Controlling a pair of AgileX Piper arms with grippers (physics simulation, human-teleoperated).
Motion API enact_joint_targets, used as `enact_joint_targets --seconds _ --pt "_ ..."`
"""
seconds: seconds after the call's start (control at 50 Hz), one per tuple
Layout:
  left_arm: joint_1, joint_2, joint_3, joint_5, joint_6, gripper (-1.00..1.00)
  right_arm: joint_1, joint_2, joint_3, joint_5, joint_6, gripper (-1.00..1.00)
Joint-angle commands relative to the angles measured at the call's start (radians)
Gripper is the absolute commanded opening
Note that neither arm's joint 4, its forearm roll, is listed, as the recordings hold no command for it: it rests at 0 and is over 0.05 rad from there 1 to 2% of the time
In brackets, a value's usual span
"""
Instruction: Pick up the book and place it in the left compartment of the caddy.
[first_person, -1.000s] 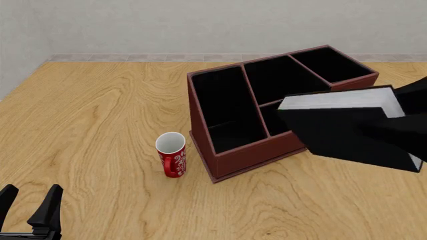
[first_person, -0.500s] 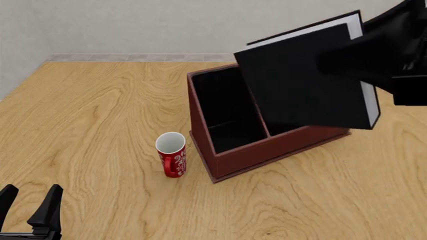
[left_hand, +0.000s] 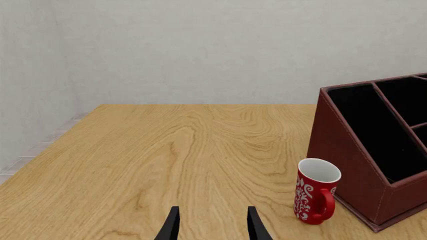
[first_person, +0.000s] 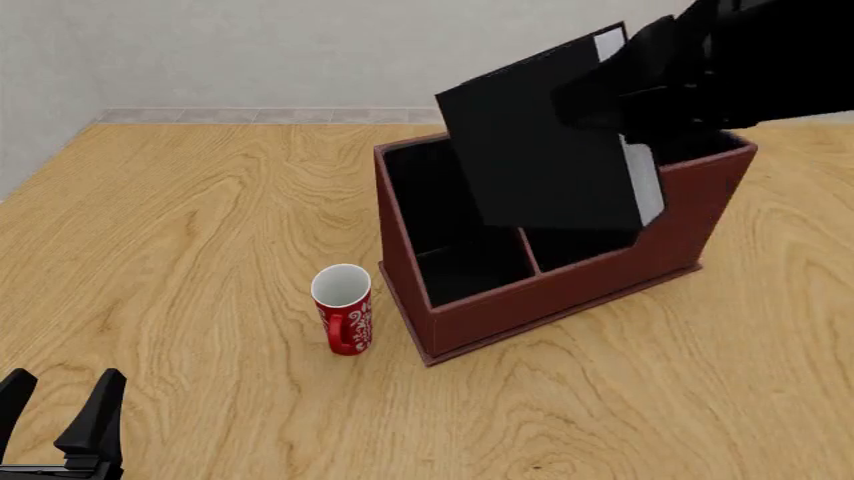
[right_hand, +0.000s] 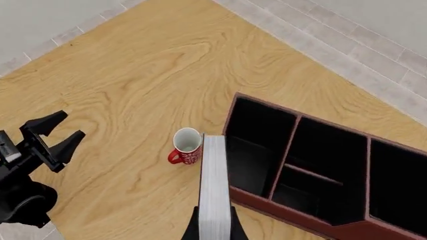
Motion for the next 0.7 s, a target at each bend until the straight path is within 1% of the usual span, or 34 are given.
enact_joint_targets --seconds 0.02,0.08,0.14,0.16,0.2,0.22,0.26,0.28,0.48,0.7 --pt "0.000 0.000 0.000 0.000 0.000 1.00 -0.025 0.036 0.070 -0.081 0.042 -1.00" --pt "0.000 0.000 0.000 0.000 0.000 1.00 -0.025 0.041 0.079 -0.092 0.036 -1.00" --pt "0.000 0.000 0.000 0.000 0.000 1.00 -0.034 0.045 0.112 -0.120 0.044 -1.00" --pt "0.000 0.000 0.000 0.000 0.000 1.00 -0.042 0.045 0.132 -0.132 0.035 -1.00" --pt "0.000 0.000 0.000 0.000 0.000 1.00 -0.041 0.043 0.155 -0.146 0.045 -1.00" --pt "0.000 0.000 0.000 0.000 0.000 1.00 -0.043 0.041 0.173 -0.157 0.039 -1.00" --pt "0.000 0.000 0.000 0.000 0.000 1.00 -0.049 0.041 0.185 -0.167 0.046 -1.00" --pt "0.000 0.000 0.000 0.000 0.000 1.00 -0.057 0.043 0.195 -0.174 0.036 -1.00" --pt "0.000 0.000 0.000 0.000 0.000 1.00 -0.113 0.075 0.211 -0.218 0.034 -1.00" --pt "0.000 0.000 0.000 0.000 0.000 1.00 -0.134 0.112 0.220 -0.248 0.028 -1.00"
